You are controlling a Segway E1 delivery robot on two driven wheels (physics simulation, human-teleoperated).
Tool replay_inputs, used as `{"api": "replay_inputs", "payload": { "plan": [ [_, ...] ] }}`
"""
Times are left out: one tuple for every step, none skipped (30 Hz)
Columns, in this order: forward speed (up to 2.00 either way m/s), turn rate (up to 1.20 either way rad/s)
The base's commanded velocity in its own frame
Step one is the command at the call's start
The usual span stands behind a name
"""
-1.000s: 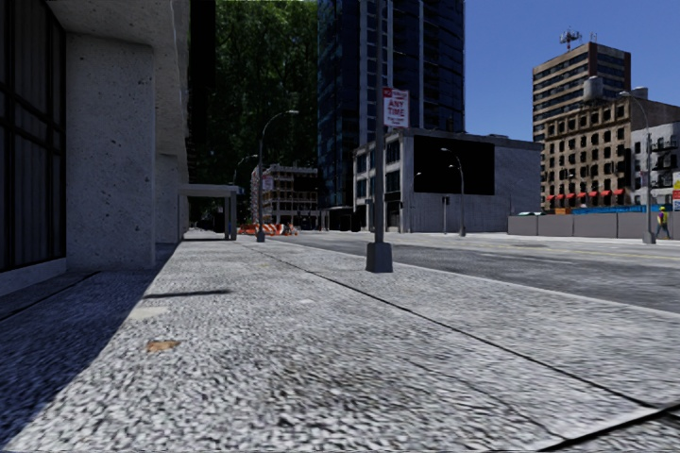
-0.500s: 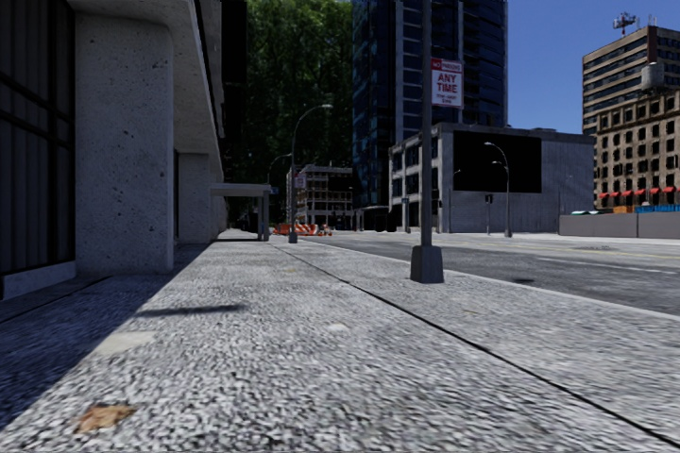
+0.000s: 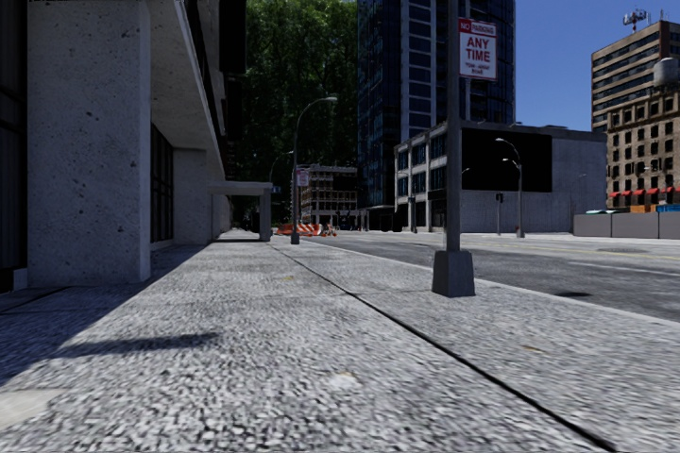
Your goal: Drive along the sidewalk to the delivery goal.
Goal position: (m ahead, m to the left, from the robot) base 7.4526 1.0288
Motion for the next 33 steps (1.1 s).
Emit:
{"api": "replay_inputs", "payload": {
  "plan": [
    [2.0,0.0],
    [2.0,0.0],
    [2.0,0.0],
    [2.0,0.0],
    [2.0,0.0],
    [2.0,0.0],
    [2.0,0.0],
    [2.0,0.0],
    [2.0,0.0],
    [2.0,0.0],
    [2.0,0.0],
    [2.0,0.0],
    [2.0,0.0],
    [2.0,0.0],
    [2.0,0.0],
    [2.0,0.0],
    [2.0,0.03],
    [2.0,0.08],
    [2.0,0.14],
    [2.0,0.2],
    [2.0,0.2],
    [2.0,0.21],
    [2.0,0.25],
    [2.0,0.26],
    [2.0,0.26],
    [2.0,0.26],
    [2.0,0.27],
    [2.0,0.27],
    [2.0,0.27],
    [2.0,0.27],
    [2.0,0.27],
    [2.0,0.27],
    [2.0,0.27]
  ]
}}
